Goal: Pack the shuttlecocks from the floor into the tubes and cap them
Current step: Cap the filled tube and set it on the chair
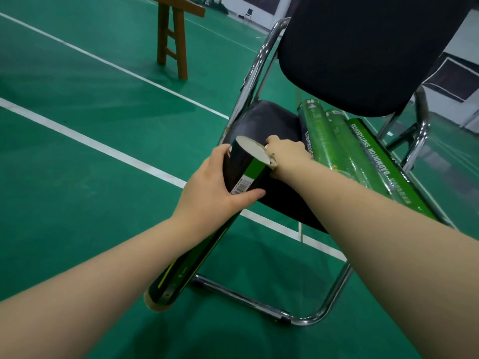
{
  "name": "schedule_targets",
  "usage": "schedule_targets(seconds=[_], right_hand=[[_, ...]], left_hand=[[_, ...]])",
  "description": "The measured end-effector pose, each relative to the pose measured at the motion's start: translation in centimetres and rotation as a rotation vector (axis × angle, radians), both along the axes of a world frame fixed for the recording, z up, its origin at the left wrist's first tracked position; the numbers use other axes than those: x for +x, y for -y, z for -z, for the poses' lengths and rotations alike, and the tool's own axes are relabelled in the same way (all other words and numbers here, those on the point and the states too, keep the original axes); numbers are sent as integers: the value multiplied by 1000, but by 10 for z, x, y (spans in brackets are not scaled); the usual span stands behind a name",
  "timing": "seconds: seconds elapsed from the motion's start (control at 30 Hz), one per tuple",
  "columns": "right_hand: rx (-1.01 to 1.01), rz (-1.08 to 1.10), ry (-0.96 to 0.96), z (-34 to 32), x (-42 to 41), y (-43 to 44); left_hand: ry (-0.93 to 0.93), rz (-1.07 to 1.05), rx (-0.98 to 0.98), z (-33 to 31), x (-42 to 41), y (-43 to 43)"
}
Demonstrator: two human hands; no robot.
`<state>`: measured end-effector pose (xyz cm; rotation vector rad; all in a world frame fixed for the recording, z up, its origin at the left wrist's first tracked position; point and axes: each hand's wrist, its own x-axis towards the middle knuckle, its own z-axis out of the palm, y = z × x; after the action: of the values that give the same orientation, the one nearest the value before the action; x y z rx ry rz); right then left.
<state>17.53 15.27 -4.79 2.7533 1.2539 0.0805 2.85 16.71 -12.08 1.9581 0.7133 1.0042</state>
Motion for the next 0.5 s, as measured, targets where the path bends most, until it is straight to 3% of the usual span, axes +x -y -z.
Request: schedule_targets(seconds=[0.13,0.2,0.37,0.5], right_hand=[[143,-71,84,13,-7,13],[285,-98,37,6,-9,18],[1135,-104,-404,-9,-53,50],[1462,-59,-704,20,-104,74]], left_hand=[[18,22,-20,6,-8,12],[27,28,-29,8,-14,16],[20,63,-58,10,-34,28],[48,97,-87,15,-52,40]])
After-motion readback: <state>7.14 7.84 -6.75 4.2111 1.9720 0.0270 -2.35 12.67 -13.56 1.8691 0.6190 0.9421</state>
